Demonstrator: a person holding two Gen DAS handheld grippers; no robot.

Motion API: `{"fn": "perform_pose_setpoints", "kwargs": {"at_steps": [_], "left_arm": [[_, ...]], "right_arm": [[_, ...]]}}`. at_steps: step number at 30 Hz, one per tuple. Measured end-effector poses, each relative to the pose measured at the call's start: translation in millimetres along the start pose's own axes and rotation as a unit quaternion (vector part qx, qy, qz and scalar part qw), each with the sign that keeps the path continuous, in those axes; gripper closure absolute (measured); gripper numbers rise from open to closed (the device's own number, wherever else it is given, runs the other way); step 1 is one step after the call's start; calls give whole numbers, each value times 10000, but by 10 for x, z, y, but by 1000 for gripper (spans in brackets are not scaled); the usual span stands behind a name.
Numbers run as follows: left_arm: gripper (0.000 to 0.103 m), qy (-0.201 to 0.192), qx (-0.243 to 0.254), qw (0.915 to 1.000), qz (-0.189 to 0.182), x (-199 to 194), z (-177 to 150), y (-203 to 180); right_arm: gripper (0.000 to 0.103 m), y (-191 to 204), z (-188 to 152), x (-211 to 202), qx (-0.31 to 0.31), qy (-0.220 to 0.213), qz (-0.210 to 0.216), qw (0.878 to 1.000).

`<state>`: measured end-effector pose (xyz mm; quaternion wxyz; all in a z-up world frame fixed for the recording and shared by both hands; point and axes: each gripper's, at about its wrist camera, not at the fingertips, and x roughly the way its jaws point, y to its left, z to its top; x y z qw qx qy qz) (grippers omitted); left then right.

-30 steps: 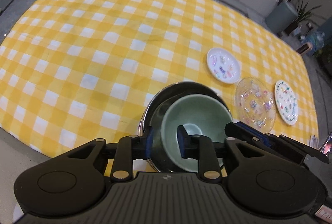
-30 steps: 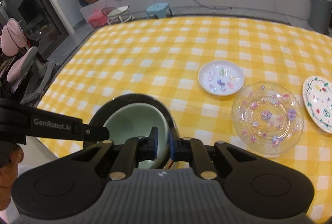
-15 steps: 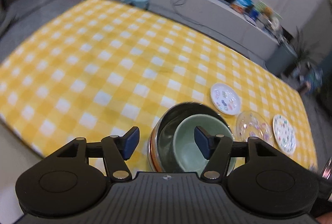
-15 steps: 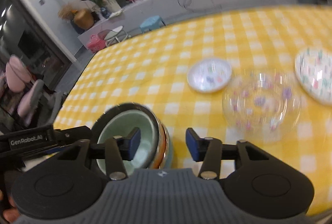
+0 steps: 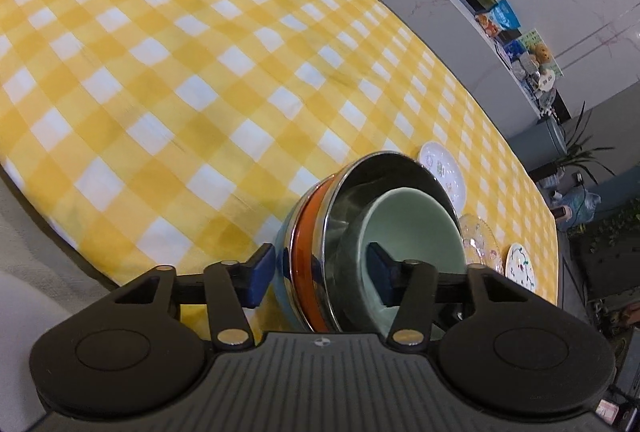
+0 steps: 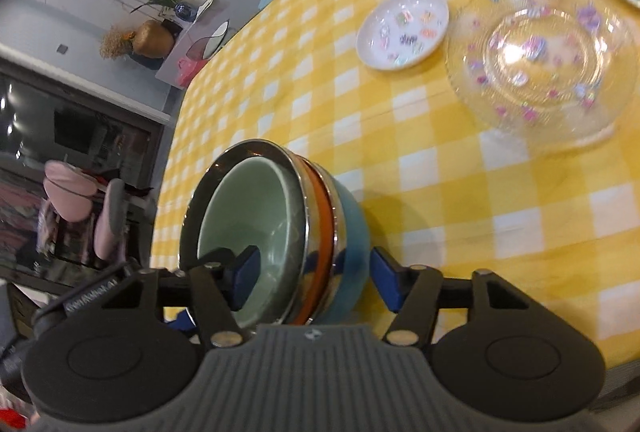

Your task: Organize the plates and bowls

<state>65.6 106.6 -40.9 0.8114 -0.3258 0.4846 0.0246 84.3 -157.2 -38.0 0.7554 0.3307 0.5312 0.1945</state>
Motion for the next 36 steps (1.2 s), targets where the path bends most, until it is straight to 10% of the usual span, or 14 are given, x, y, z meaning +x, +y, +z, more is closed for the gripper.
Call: {"fn": "perform_pose_setpoints", "kwargs": {"at_steps": [24,36], "left_arm": [[58,-148,413,9981,443,146,427,-131],[44,-875,797,9910,629,-207,327,-251]], "right_arm": [[64,406,400,305,-570,-194,-459,9971],[44,516,332,45,-1084,-443,-407,9923]]}}
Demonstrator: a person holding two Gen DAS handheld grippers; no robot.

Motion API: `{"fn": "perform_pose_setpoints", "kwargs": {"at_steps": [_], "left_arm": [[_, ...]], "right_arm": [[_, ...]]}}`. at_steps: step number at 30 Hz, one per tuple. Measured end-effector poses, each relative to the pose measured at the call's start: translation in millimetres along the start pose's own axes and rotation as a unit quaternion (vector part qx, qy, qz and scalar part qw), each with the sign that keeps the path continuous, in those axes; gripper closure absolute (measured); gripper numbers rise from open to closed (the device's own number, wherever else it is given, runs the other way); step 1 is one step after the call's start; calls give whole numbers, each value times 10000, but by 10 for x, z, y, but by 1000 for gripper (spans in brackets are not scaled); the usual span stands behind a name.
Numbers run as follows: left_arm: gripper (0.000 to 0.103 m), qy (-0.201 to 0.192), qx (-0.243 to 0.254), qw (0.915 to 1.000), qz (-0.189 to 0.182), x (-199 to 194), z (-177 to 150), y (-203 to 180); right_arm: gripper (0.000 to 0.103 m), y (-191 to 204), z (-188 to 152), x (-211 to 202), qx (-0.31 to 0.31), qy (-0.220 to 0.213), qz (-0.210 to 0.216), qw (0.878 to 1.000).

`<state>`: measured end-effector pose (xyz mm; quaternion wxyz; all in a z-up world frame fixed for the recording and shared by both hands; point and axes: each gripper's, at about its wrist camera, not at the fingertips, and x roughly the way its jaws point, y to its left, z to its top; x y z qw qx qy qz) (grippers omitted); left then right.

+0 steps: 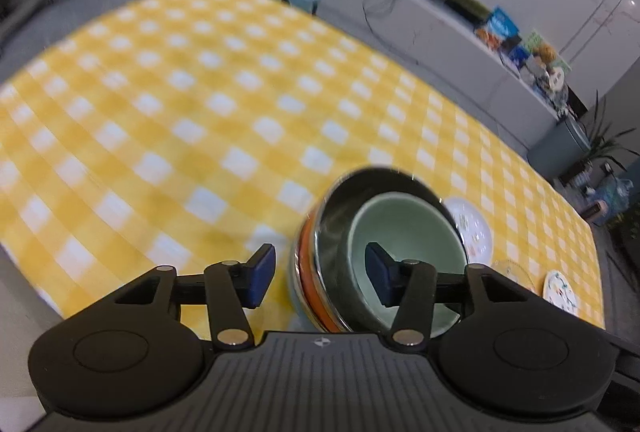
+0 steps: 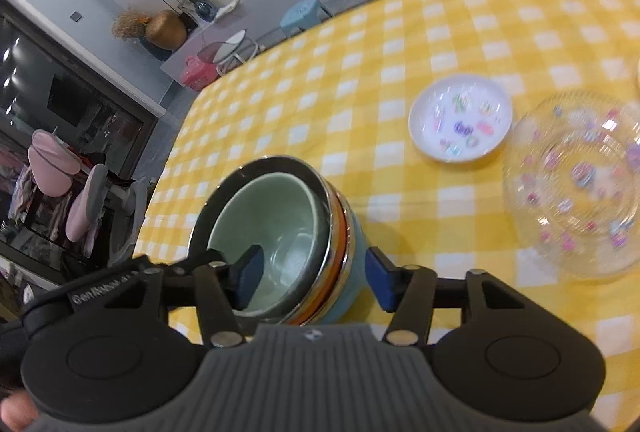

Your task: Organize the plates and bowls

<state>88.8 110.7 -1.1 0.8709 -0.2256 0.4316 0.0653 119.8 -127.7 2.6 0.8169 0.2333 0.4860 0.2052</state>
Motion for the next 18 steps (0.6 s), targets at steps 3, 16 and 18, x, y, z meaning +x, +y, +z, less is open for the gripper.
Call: {"fn": "perform_pose_setpoints", "kwargs": {"at_steps": [3,16,18], "left_arm": [[43,-422,66,9991,-2,-253,-30,-61],[47,-353,863,9844,-1492,-466,-445,-971],[48,-198,928,9820,-1633,-341,-537,-1113]], "right_arm": [[42,-8,-27,-233,-155,-277,-48,9995],[41,-763,-70,-985,-230,-1399,-505,9886],[41,-911,-50,-1029,-198,-1486,-684,9863]]}}
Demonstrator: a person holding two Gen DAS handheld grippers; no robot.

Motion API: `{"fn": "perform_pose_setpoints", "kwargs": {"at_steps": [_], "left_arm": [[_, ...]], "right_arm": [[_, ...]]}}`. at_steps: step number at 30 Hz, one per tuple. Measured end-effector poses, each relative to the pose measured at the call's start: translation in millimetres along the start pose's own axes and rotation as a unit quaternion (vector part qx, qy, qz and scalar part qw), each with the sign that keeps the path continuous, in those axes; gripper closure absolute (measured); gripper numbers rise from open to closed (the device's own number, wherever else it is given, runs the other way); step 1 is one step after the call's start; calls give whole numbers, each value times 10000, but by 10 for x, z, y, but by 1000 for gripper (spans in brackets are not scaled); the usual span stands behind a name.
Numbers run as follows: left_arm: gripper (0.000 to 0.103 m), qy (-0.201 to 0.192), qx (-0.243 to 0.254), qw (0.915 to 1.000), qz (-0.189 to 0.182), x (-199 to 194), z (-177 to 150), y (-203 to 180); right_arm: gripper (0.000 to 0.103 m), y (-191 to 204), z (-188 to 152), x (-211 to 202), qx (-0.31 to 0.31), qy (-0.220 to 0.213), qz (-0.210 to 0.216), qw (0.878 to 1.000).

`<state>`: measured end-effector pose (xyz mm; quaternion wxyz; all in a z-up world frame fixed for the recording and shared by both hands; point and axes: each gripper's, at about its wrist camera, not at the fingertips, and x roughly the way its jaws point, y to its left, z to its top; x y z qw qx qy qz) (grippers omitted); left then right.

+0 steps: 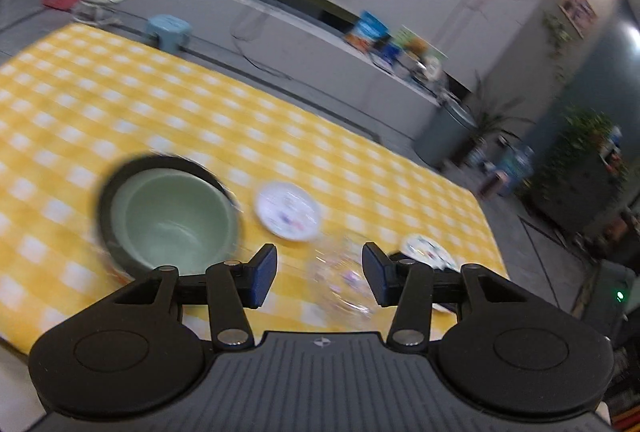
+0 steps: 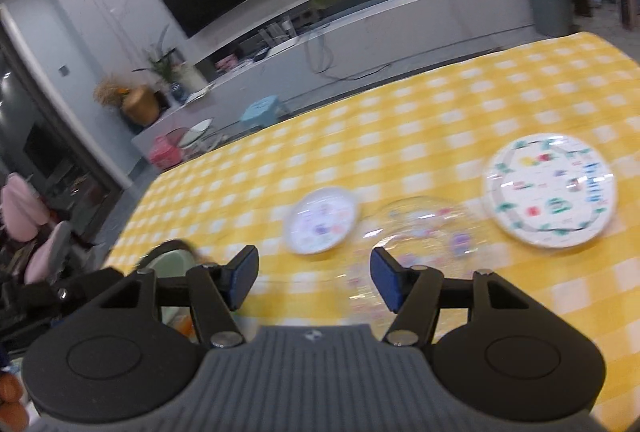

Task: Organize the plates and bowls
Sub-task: 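Move both grippers to the clear glass plate's rim and close on it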

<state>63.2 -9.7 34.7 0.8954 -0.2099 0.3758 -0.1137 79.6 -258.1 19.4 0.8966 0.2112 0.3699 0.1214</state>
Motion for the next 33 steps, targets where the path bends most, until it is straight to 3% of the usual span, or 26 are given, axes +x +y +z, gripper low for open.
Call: {"fn": "perform_pose_setpoints", "kwargs": {"at_steps": [4,8,12,21,25,33], "left_arm": [[56,386,-2,9992,-101,379,-104,-140],[57,533,45,9986,8,722,-202,-207],[57,518,171,9983,210,976,-282,-207],[55,610,228,9961,591,1362,-284,-137],[55,720,150,9954,610,1469,-277,-80],[55,870,155,9946,552,1625,-332,-14]], "right_arm": [[41,-313,21,53,128,-115,-465,9988],[42,-521,87,134,238,-75,-646,9976],[51,-674,117,267,329,36,-910,9953],[60,-1034,33,496,1069,461,-1043,9877],[68,-1096,10,545,1255,586,-1091,9843],[70,-1088,-6,618,1262,672,-1107,9835]]}}
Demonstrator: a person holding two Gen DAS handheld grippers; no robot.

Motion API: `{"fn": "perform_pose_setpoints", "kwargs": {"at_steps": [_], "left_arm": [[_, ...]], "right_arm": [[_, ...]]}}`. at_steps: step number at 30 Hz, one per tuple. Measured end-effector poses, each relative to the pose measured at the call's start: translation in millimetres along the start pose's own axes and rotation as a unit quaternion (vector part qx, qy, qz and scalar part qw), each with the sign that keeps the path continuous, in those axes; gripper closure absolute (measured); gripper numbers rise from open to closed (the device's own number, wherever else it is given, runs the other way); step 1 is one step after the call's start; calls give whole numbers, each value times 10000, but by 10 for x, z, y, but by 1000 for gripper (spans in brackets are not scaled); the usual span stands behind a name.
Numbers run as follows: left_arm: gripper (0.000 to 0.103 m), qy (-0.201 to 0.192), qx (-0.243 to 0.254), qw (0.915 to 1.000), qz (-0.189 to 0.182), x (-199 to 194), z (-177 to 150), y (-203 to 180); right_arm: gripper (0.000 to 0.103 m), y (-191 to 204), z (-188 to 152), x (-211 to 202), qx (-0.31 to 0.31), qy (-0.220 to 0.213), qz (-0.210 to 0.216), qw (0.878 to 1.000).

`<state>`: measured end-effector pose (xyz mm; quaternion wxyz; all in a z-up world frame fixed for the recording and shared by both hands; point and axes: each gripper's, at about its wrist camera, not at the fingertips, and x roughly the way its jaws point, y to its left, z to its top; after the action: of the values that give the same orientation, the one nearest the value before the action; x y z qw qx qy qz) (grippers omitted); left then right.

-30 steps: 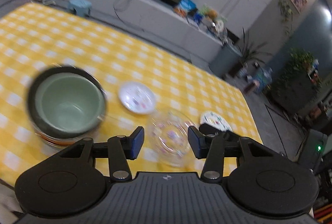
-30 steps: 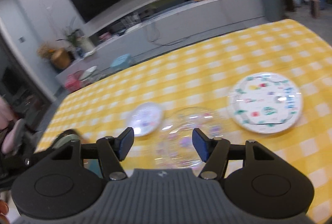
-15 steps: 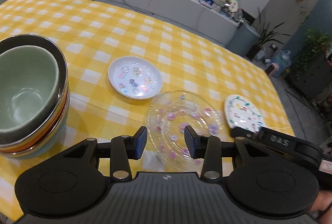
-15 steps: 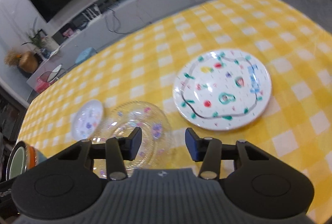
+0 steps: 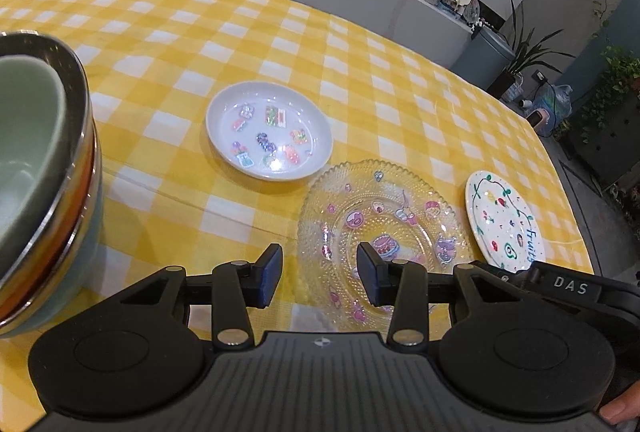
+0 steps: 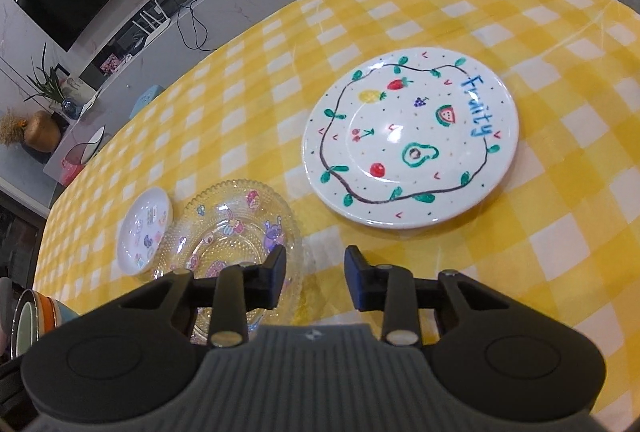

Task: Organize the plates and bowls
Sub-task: 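Move both grippers to the clear glass plate's rim and close on it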

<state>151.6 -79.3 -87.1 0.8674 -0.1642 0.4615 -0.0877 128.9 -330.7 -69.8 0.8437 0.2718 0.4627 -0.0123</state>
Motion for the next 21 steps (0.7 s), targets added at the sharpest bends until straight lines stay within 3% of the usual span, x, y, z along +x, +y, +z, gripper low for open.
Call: {"fn": "perform_pose_setpoints", "kwargs": {"at_steps": [3,8,17,21], "left_arm": [[55,-50,31,10000,-3,31,-19,12],[56,-139,102,9998,-94,45,-23,3],[87,-222,137,9996,-50,71,-22,18],[88,-242,104,9996,-86,69,-20,47]], "right_arm": [[80,12,-4,23,-42,14,16,10000],[82,53,-17,44,-98,66,139,9998],[94,41,-34,65,-32,119,221,9997],[94,59,-39,61,-93,115,190,9997]]}}
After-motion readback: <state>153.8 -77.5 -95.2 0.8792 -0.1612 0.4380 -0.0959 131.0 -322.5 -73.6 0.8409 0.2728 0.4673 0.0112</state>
